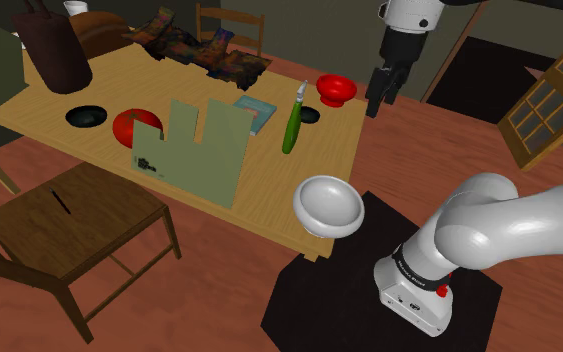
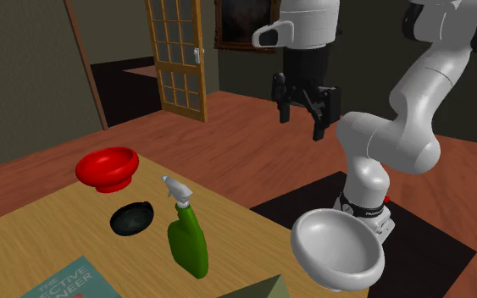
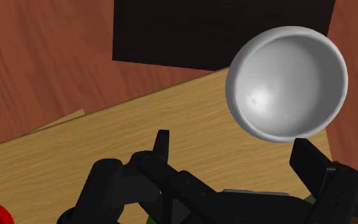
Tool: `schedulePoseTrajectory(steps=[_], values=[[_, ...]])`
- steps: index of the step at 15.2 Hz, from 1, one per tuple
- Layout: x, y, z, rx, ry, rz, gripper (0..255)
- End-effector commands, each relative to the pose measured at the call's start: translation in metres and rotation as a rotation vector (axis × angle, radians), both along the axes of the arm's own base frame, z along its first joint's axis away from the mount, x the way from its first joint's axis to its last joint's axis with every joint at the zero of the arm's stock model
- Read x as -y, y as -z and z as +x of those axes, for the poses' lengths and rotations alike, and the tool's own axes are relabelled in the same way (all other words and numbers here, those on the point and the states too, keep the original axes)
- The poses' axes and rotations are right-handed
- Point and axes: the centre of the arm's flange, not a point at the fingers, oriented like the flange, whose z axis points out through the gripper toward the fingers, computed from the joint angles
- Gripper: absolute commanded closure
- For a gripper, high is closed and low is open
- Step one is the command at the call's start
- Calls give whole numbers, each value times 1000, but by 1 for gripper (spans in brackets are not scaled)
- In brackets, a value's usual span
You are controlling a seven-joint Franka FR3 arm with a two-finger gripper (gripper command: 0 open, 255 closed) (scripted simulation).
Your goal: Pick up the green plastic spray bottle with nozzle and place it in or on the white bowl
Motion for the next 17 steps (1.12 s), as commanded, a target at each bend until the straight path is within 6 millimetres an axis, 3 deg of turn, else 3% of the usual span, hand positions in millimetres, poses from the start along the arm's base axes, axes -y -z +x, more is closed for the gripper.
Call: schedulePoseTrajectory(steps=[1,9,17], values=[[0,0,0,0,0,0,0],[12,38,114,-113,370,74,0],[61,91,211,-226,740,149,0]])
